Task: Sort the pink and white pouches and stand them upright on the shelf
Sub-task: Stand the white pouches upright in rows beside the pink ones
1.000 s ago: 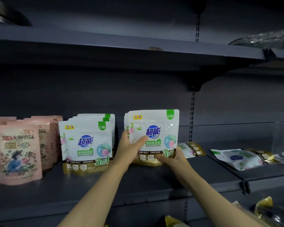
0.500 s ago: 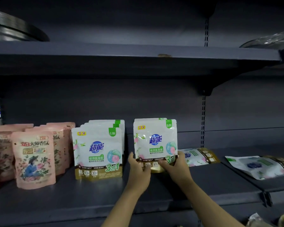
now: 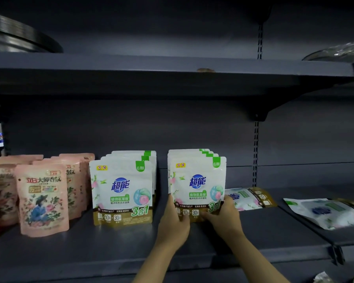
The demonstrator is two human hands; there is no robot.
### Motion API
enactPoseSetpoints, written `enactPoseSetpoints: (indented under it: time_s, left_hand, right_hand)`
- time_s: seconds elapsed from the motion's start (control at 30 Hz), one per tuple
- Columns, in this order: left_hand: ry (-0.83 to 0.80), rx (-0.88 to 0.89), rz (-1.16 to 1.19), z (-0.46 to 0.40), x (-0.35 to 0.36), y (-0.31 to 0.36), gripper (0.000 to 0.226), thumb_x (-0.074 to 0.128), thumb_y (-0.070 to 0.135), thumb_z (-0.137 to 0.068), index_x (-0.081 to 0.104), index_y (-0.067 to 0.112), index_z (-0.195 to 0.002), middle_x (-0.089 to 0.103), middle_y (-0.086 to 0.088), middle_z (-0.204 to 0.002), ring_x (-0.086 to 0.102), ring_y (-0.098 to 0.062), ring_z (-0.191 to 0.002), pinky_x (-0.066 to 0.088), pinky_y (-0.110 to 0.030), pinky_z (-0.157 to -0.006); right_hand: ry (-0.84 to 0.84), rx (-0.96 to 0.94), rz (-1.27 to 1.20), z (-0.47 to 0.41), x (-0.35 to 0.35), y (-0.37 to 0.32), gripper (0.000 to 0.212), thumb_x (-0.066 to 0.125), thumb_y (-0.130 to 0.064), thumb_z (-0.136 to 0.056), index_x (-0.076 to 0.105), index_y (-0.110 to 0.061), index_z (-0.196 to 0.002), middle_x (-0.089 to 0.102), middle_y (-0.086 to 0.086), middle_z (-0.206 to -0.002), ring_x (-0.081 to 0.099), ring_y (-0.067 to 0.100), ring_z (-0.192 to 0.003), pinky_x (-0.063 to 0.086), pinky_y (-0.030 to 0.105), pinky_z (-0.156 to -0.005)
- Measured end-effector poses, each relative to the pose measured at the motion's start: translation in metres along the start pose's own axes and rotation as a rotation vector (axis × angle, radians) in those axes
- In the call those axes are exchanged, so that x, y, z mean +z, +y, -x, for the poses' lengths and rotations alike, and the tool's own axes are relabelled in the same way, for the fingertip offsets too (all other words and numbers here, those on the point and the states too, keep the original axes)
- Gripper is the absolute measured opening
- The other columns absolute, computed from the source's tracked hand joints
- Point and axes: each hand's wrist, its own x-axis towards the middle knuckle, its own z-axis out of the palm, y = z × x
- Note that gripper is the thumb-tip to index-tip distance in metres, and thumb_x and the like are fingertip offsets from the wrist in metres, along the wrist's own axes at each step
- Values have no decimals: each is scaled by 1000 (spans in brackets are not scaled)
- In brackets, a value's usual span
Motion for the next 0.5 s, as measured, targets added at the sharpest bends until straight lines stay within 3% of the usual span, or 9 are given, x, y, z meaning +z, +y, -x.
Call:
enactPoseSetpoints:
  time_s: [0.1, 0.3, 0.5]
  left_hand:
    - [21, -14, -40, -2, 1, -4, 66, 46, 20, -93, 11, 32, -148, 39, 15, -143, 42, -10, -129, 36, -25, -98]
    - [74, -26, -44, -8, 4, -14, 65, 48, 19, -90, 18, 29, -147, 38, 10, -146, 42, -12, -131, 39, -35, -107]
    - [114, -9, -34, -9, 5, -14, 51, 50, 13, -88, 36, 30, -134, 48, 8, -132, 48, -14, -121, 41, -27, -94]
  right_hand:
    - [-3, -15, 27, 1, -1, -1, 65, 84, -18, -64, 46, -7, -116, 57, 11, -116, 53, 28, -112, 46, 47, -97]
    - [-21, -40, 36, 3, -1, -2, 66, 84, -20, -63, 47, -7, -116, 56, 10, -115, 53, 27, -111, 46, 46, -97]
    - [5, -38, 12, 6, -2, -3, 63, 84, -23, -63, 49, -8, -112, 59, 8, -111, 55, 26, -107, 50, 43, -91]
